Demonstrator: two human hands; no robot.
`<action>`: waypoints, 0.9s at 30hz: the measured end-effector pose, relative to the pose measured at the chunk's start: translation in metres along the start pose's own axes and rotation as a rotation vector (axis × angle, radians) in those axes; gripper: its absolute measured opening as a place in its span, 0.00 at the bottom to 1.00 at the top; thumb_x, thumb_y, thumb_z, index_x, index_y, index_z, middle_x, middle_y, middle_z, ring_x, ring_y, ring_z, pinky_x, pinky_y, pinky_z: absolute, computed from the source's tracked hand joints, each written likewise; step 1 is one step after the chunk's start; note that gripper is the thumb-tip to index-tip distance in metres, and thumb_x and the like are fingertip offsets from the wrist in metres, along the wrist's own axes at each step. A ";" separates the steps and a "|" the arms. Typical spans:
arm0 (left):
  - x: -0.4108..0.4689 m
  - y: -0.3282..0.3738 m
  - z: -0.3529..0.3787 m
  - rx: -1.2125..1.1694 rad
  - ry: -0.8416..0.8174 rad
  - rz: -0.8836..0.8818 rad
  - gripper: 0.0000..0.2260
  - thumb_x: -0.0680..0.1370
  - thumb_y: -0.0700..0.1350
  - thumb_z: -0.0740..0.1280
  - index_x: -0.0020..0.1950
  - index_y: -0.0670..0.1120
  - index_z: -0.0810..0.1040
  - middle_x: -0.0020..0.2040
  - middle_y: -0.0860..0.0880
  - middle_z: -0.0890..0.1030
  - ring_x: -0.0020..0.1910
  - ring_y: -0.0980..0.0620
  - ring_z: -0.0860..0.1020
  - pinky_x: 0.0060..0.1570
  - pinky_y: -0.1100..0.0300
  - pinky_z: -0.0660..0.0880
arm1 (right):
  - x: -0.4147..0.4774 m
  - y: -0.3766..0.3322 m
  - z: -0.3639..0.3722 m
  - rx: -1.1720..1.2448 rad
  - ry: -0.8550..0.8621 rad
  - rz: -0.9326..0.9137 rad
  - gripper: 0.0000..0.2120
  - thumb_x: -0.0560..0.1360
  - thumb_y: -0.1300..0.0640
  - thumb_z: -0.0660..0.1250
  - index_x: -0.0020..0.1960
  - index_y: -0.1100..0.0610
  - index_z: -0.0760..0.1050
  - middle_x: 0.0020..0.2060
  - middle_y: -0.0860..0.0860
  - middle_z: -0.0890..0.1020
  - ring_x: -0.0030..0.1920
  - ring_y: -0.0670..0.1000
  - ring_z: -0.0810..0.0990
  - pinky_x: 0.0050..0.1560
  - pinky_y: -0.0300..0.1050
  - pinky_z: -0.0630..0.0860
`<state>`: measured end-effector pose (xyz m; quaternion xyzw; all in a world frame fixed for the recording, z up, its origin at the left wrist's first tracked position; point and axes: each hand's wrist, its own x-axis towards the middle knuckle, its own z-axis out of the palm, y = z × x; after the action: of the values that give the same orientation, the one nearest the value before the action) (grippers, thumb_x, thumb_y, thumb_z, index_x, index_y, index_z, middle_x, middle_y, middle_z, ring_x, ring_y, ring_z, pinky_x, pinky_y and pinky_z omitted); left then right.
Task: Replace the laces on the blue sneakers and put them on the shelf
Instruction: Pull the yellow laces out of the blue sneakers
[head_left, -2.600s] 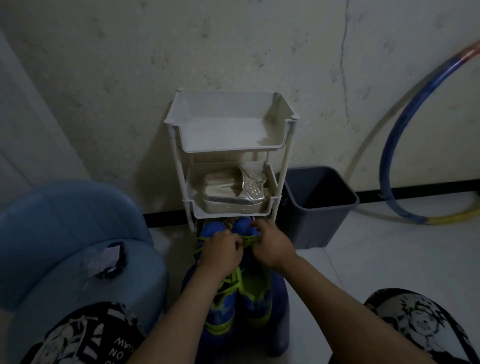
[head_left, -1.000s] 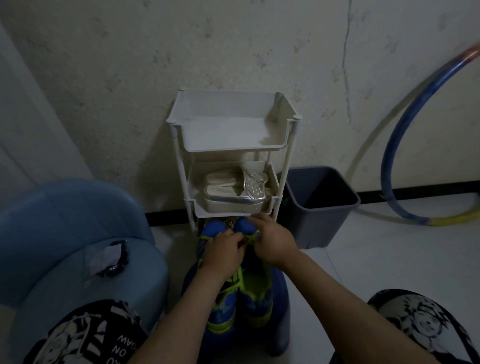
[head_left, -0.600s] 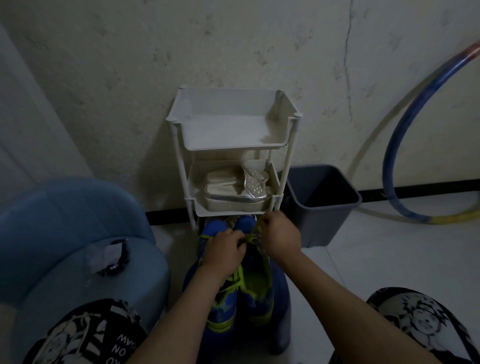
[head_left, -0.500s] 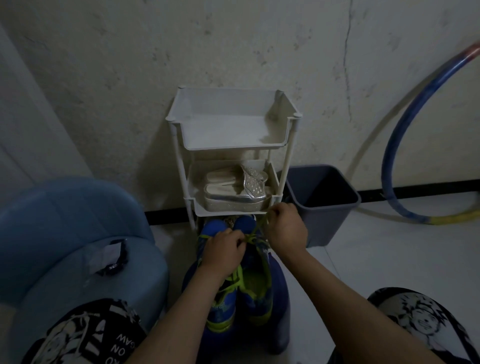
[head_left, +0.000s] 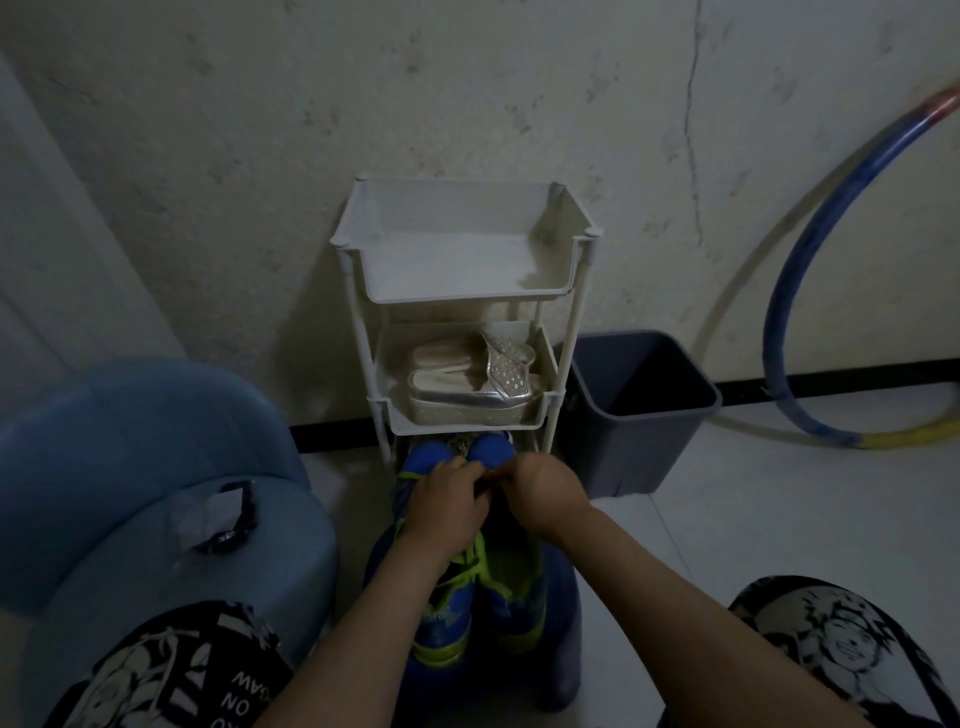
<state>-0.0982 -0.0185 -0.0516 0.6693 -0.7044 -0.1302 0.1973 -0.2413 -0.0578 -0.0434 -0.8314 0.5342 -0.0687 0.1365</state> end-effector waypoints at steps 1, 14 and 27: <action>0.000 0.000 0.000 -0.018 0.000 -0.013 0.08 0.78 0.49 0.64 0.55 0.51 0.78 0.51 0.51 0.77 0.54 0.49 0.74 0.50 0.53 0.73 | 0.002 0.002 -0.003 0.028 0.020 0.042 0.10 0.78 0.53 0.62 0.52 0.52 0.82 0.46 0.52 0.83 0.46 0.54 0.82 0.41 0.43 0.74; 0.014 0.009 0.003 0.113 -0.137 0.097 0.22 0.76 0.38 0.62 0.67 0.55 0.76 0.61 0.52 0.74 0.61 0.48 0.69 0.58 0.53 0.72 | -0.006 0.023 -0.027 0.068 0.019 0.206 0.18 0.77 0.52 0.66 0.66 0.51 0.76 0.63 0.53 0.76 0.58 0.56 0.79 0.53 0.48 0.76; 0.024 0.018 0.011 0.115 -0.089 -0.016 0.08 0.79 0.39 0.61 0.42 0.46 0.77 0.51 0.46 0.76 0.48 0.46 0.77 0.47 0.52 0.76 | -0.001 0.008 -0.011 0.121 -0.218 0.105 0.15 0.78 0.46 0.60 0.58 0.51 0.79 0.53 0.53 0.82 0.52 0.53 0.81 0.53 0.51 0.79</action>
<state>-0.1199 -0.0419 -0.0505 0.6788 -0.7133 -0.1209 0.1259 -0.2510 -0.0613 -0.0356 -0.7952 0.5538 -0.0029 0.2471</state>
